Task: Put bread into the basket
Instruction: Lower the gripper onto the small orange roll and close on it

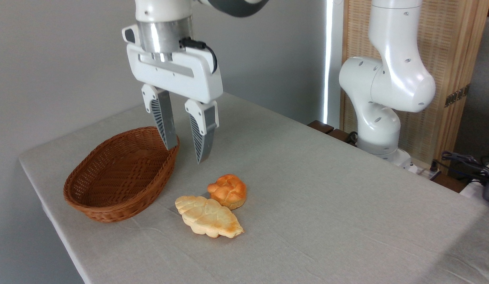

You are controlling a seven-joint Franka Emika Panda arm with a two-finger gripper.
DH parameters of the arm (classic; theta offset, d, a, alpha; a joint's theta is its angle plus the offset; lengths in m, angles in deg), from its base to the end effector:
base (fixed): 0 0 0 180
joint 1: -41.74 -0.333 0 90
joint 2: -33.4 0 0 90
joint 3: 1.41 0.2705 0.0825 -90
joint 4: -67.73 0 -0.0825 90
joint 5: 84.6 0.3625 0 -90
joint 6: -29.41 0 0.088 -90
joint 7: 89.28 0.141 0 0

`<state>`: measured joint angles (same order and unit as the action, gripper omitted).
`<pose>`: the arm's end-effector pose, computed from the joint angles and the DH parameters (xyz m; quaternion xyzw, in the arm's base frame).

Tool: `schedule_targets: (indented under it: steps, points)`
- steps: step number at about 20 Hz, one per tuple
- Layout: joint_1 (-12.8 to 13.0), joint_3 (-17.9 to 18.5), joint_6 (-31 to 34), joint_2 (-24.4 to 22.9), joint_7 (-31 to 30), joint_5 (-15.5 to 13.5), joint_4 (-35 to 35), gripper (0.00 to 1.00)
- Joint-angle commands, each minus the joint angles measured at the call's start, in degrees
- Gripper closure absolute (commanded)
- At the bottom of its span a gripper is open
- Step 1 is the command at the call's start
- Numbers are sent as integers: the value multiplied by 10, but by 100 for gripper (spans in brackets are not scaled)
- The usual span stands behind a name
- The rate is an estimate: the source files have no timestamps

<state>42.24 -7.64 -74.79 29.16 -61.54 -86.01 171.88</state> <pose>0.5278 -0.0663 0.4935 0.9552 -0.2936 0.0381 0.0011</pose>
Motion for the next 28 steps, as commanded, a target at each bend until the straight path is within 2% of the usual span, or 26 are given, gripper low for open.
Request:
schedule_targets:
  steps: [1,7,16,18,25,26,28]
  points:
    - [13,3,-4,-2,6,-3,39,0]
    - [13,4,-17,5,47,-2,118,0]
    - [15,3,-34,51,63,-10,123,0]
    - [24,2,-35,61,62,-10,123,0]
    - [28,2,-35,64,62,-10,122,0]
    - [28,2,-34,64,63,-10,122,7]
    - [28,2,-34,64,63,-10,122,45]
